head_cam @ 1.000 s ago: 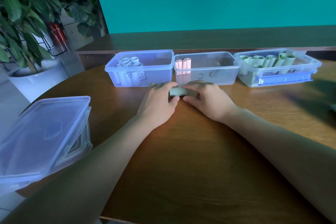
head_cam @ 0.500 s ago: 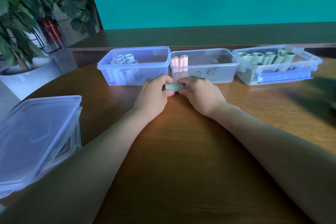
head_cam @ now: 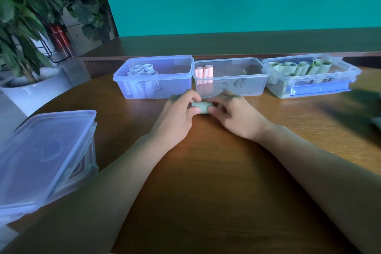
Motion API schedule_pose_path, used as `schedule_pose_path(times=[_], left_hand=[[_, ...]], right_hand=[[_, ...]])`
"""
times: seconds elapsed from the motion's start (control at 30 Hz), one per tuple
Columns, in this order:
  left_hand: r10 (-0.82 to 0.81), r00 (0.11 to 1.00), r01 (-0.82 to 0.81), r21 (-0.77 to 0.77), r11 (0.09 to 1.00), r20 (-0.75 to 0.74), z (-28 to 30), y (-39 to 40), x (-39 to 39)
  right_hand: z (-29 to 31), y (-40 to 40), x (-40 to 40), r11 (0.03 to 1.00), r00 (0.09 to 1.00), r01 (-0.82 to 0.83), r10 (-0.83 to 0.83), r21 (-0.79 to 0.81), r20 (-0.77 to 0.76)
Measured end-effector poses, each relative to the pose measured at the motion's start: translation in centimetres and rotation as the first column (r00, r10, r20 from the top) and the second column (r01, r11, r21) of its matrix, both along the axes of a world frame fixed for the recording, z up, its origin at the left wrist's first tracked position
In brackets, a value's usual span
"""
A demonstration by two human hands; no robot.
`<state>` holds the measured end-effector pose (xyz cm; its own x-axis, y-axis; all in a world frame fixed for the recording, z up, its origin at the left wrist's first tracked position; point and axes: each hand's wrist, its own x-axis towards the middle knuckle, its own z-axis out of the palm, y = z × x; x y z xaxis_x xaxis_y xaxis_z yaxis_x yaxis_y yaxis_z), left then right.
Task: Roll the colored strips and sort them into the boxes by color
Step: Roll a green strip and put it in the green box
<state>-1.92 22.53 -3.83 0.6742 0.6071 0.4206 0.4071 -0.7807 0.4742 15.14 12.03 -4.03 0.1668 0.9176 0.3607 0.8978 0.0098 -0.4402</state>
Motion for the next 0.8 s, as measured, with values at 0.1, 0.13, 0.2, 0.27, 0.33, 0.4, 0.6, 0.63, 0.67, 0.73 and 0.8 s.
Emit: schedule_pose_path(times=[0.1, 0.13, 0.2, 0.27, 0.33, 0.4, 0.6, 0.63, 0.67, 0.73, 0.8], left_hand=[[-0.009, 1.000, 0.009, -0.011, 1.000, -0.020, -0.1, -0.2, -0.2], [0.001, 1.000, -0.001, -0.019, 1.000, -0.020, -0.1, -0.1, -0.1], [0.033, 0.999, -0.033, -0.022, 0.999, -0.006, 0.0, 0.2, 0.2], [0.047, 0.999, -0.047, -0.010, 0.999, 0.014, 0.0, 0.5, 0.4], [0.048, 0.999, -0.048, 0.012, 0.999, -0.013, 0.0, 0.7, 0.5], [0.042, 0.997, -0.041, 0.014, 0.999, -0.063, 0.0, 0.7, 0.5], [0.030, 0.995, -0.030, 0.010, 1.000, -0.096, 0.0, 1.2, 1.0], [0.029, 0.994, -0.027, 0.016, 0.999, -0.106, 0.0, 1.3, 1.1], [0.027, 0.993, -0.025, 0.020, 0.999, -0.117, 0.0, 1.3, 1.1], [0.024, 0.992, -0.020, 0.027, 0.999, -0.127, 0.1, 1.3, 1.2], [0.017, 0.995, -0.015, 0.026, 1.000, -0.101, 0.3, 1.3, 1.1]], right_hand=[[-0.1, -0.4, 0.1, 1.000, 1.000, -0.023, 0.023, -0.004, -0.006], [-0.1, -0.4, 0.0, 1.000, 1.000, -0.016, 0.016, 0.012, -0.005], [0.0, -0.2, -0.1, 0.998, 1.000, -0.001, 0.001, 0.057, -0.017], [0.2, -0.2, -0.2, 0.998, 1.000, -0.015, 0.016, 0.064, -0.018], [0.2, -0.1, -0.1, 1.000, 1.000, -0.009, 0.010, 0.027, -0.018], [0.3, 0.2, 0.1, 1.000, 1.000, 0.009, -0.008, 0.015, -0.016], [0.2, 1.0, 0.3, 1.000, 1.000, 0.024, -0.024, 0.005, 0.017], [0.2, 1.1, 0.3, 1.000, 0.999, 0.021, -0.021, 0.000, 0.027], [0.1, 1.1, 0.4, 1.000, 0.999, 0.019, -0.019, -0.006, 0.035], [0.1, 1.2, 0.5, 1.000, 0.999, 0.028, -0.028, -0.006, 0.022], [0.1, 1.2, 0.6, 0.999, 0.998, 0.041, -0.041, 0.011, -0.047]])
